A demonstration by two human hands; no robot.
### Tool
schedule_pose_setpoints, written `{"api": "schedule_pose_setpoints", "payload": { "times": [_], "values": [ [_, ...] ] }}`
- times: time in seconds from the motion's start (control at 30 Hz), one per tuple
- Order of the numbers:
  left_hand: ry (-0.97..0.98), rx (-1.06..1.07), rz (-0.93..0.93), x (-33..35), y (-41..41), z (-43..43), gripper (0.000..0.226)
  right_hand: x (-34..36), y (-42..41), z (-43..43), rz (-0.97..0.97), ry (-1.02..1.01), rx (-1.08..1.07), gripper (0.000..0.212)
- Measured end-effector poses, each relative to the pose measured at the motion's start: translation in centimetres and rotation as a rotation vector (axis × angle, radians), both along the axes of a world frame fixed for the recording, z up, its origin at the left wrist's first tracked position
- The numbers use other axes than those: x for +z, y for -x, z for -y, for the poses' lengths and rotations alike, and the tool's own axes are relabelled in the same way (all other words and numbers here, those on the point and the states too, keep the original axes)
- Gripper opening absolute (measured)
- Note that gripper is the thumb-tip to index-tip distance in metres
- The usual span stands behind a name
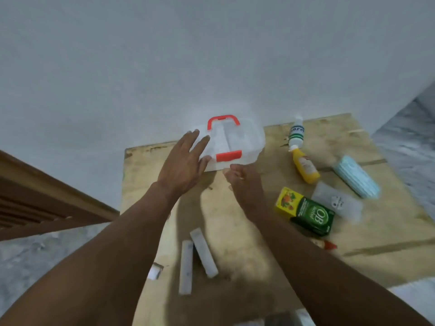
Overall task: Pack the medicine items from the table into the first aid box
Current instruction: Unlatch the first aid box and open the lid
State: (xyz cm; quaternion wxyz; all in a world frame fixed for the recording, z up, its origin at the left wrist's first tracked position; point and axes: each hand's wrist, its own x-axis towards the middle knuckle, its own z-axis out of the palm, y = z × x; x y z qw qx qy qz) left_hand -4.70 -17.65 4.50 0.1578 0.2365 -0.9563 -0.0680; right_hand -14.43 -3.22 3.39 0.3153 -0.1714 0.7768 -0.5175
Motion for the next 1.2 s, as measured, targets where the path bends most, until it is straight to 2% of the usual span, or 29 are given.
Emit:
{"api": "schedule_pose_setpoints", "payload": {
  "times": [0.17,0.27,0.4,0.5,0.6,0.7,0.77,0.97,1.03,1.2],
  "values": [
    [0.032,-0.081,-0.126,-1.7,-0.4,1.4,0.039,-2.0,-1.0,2.6,0.348,0.257,-0.262,0.012],
    [0.063,-0.088,-0.178,-2.2,-0.1,1.8,0.038,-2.6,-0.9,3.9,0.472,0.339,-0.409,0.030],
    [0.097,-0.093,-0.176,-2.9,0.0,2.0,0.037,-3.5,-1.1,4.6,0.548,0.392,-0.517,0.050],
    [0.124,-0.087,-0.168,-2.8,0.0,2.0,0.037,-3.9,-1.1,4.6,0.601,0.409,-0.511,0.050],
    [0.141,-0.076,-0.157,-2.7,0.1,2.0,0.037,-4.2,-1.0,4.6,0.579,0.419,-0.482,0.040],
    [0.161,-0.065,-0.147,-2.7,0.1,2.0,0.036,-4.0,-1.3,4.7,0.510,0.483,-0.498,0.037],
    [0.163,-0.058,-0.146,-2.7,0.2,1.9,0.036,-3.4,-1.5,4.5,0.429,0.449,-0.506,0.040],
    [0.157,-0.049,-0.103,-2.4,0.2,1.7,0.040,-1.8,-1.1,2.8,0.081,0.378,-0.387,0.017],
    [0.156,-0.043,-0.094,-2.3,0.2,1.6,0.041,-1.2,-0.1,2.5,-0.061,0.347,-0.314,0.017],
    [0.128,-0.056,-0.133,-2.4,0.1,1.4,0.042,-0.3,3.0,2.2,-0.544,0.035,-0.203,0.022]
  ]
}}
